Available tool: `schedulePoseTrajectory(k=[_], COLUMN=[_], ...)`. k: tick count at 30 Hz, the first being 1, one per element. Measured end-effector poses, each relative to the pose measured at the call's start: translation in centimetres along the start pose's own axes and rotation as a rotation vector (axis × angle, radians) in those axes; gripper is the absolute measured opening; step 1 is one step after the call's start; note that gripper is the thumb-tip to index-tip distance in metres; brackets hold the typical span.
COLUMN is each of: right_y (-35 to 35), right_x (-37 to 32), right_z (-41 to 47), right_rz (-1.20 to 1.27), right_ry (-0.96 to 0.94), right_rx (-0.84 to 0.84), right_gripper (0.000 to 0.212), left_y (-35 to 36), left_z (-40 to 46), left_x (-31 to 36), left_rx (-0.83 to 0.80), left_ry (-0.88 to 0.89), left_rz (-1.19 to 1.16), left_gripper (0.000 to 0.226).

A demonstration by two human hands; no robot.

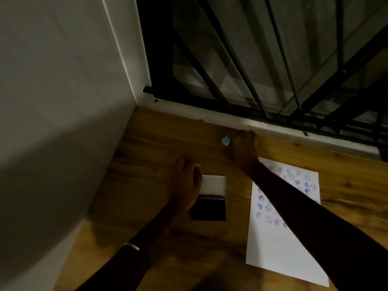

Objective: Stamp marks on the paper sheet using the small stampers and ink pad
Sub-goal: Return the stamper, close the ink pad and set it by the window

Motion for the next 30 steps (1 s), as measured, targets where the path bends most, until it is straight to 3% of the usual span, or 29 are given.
schedulePoseTrajectory(k=[8,16,24,30], right_y=[-2.4,1.0,3.2,3.6], right_x=[-0.8,-1.1,-1.5,-1.5], right_z=[-6.0,-11.9,-14.0,-14.2], right_rz=[0.191,0.228,0.611,0.807], right_ry=[-0.016,0.176,0.415,0.516], right_rx=[0.235,-0.014,-0.023,-0.008], right_gripper=[0.047,0.03,0.03,0.026], left_y=[-1.4,-3.1,-2.3,-2.5], left_z=[-0.6,-3.1,-4.5,-4.9], left_x=[0.0,0.1,0.2,0.4], left_rx=[-0.035,-0.046,-0.162,-0.123], left_ry=[-0.023,-0.086,-0.099,-0.14], left_rz=[-0.194,-0.078,-0.08,-0.271], left_gripper=[0.026,0.03,0.035,0.037])
Point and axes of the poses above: each hand's wrist, its own z-axis towards the middle knuckle, its own y-axis out of the palm, x = y × z, the point moved 7 cm from there along z, towards the middle knuckle
